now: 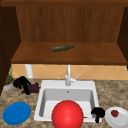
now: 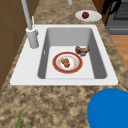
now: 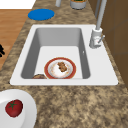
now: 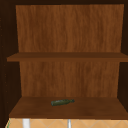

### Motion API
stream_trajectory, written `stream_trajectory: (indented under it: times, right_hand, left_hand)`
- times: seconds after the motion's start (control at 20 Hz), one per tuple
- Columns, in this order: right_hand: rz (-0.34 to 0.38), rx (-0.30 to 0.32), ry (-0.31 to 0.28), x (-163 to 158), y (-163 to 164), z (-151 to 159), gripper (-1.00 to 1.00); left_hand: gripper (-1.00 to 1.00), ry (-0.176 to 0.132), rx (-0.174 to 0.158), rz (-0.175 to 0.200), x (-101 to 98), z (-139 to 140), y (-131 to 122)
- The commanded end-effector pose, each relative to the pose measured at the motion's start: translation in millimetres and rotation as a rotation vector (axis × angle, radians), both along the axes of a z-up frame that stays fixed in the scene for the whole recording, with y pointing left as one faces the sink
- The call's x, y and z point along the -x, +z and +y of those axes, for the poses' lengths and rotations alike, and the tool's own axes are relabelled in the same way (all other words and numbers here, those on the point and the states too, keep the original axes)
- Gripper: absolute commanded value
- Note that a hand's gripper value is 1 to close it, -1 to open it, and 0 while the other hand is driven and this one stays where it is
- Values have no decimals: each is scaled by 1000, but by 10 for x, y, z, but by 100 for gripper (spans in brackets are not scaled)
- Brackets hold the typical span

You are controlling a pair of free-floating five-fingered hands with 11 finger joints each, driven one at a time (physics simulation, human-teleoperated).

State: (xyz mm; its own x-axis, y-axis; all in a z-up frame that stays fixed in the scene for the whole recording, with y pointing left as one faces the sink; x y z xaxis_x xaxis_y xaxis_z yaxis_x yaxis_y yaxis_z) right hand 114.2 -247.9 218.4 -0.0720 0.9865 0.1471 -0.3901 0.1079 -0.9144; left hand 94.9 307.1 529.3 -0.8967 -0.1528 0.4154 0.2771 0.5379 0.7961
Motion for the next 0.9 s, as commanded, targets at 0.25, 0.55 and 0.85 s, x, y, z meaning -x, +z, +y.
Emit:
stream_trajectory:
  times: [0.25, 0.55, 0.85]
  right_hand:
    - [0, 0, 0, 0, 0, 0, 0]
    - [0, 0, 0, 0, 0, 0, 0]
    - [0, 0, 0, 0, 0, 0, 0]
  left_hand:
    - [100, -2, -39, -13, 219, -229, 688]
    - [100, 2, -32, -11, 282, -410, 1142]
    - [100, -2, -39, 6, 292, -599, 1533]
